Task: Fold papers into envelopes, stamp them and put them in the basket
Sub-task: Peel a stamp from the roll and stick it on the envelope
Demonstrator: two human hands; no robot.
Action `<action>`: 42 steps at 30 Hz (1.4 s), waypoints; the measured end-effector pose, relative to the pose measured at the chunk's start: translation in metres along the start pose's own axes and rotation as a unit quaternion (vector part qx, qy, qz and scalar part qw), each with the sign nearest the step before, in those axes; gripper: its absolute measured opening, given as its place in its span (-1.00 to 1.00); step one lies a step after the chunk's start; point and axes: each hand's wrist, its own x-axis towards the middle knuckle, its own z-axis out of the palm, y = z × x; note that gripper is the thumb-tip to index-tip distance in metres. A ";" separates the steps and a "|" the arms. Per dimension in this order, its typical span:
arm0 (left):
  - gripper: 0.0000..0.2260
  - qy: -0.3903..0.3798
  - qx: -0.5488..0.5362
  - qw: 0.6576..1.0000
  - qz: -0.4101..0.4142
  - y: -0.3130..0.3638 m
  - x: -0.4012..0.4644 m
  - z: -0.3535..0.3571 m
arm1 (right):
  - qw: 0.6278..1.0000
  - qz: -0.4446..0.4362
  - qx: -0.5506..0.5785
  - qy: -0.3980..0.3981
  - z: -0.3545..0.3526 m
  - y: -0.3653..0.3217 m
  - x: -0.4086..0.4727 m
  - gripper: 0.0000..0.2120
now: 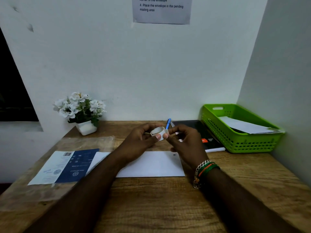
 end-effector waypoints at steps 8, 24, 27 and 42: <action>-0.68 0.054 -0.014 0.998 0.021 0.002 -0.001 0.009 | 0.999 -0.038 0.018 -0.014 0.001 -0.003 -0.002 -0.82; -0.74 0.024 -0.048 0.999 0.004 -0.002 0.002 0.008 | 0.995 -0.081 -0.048 -0.014 0.000 0.003 0.003 -0.91; -0.77 0.009 -0.095 0.995 -0.010 -0.005 0.003 0.007 | 0.996 -0.080 -0.040 -0.013 0.001 0.004 0.003 -0.91; -0.66 -0.077 -0.172 0.982 -0.034 0.000 0.005 -0.009 | 0.986 0.022 0.138 -0.088 -0.011 -0.018 0.003 -0.93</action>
